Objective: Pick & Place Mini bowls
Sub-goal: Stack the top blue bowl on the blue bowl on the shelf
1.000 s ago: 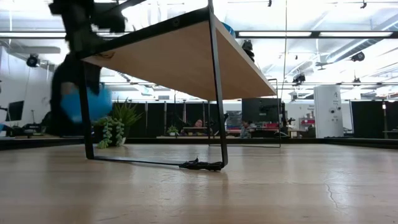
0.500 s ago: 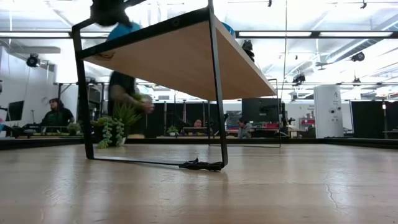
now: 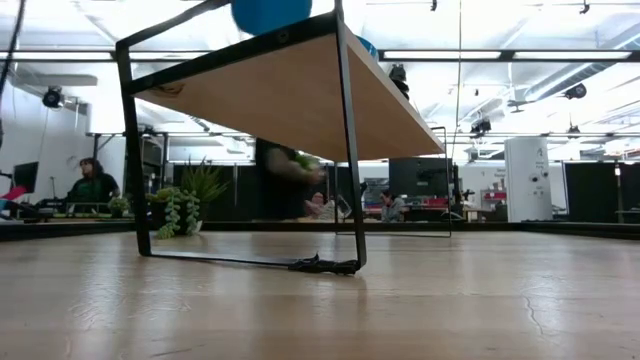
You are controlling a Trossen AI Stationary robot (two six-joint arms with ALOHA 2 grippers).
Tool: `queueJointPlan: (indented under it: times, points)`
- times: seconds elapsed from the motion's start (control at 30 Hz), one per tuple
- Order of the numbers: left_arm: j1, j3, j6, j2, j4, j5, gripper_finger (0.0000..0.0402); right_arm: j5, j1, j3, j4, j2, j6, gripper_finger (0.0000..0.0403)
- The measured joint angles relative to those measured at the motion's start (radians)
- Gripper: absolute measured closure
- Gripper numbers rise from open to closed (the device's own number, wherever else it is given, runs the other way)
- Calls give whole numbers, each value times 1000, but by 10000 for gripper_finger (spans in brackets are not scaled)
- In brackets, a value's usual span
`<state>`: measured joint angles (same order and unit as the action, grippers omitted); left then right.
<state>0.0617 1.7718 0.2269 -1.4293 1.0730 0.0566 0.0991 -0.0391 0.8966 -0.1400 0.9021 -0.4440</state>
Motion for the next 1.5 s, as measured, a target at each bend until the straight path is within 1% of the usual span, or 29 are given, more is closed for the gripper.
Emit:
queueJointPlan:
  times: [0.13,0.27,0.43,0.6,0.9,1.0,1.13,1.3,1.37,1.43,1.5]
  points:
    - [43,72,-1,-103,0,39,401,-54,0,-81,3,-78,-6,394]
    - [63,134,-2,-200,3,64,401,-45,0,-126,2,-133,-60,394]
    - [84,199,-17,-309,20,66,401,-42,-4,-144,2,-158,-57,394]
    - [132,283,-55,-387,85,65,401,-42,-4,-145,4,-160,-20,394]
    - [172,396,-140,-505,309,80,401,-39,-4,-145,9,-156,1,394]
    - [180,411,-168,-534,343,97,401,-39,-4,-145,10,-153,3,394]
    - [185,414,-204,-543,347,98,401,-39,-4,-145,10,-148,3,394]
    - [184,415,-198,-545,351,99,392,-39,-4,-145,10,-148,2,394]
    - [182,415,-188,-545,351,74,385,-39,-4,-145,10,-148,2,394]
    - [180,415,-176,-545,349,14,375,-39,-4,-145,11,-148,4,394]
    - [180,415,-166,-545,349,1,360,-39,-4,-145,11,-148,8,394]
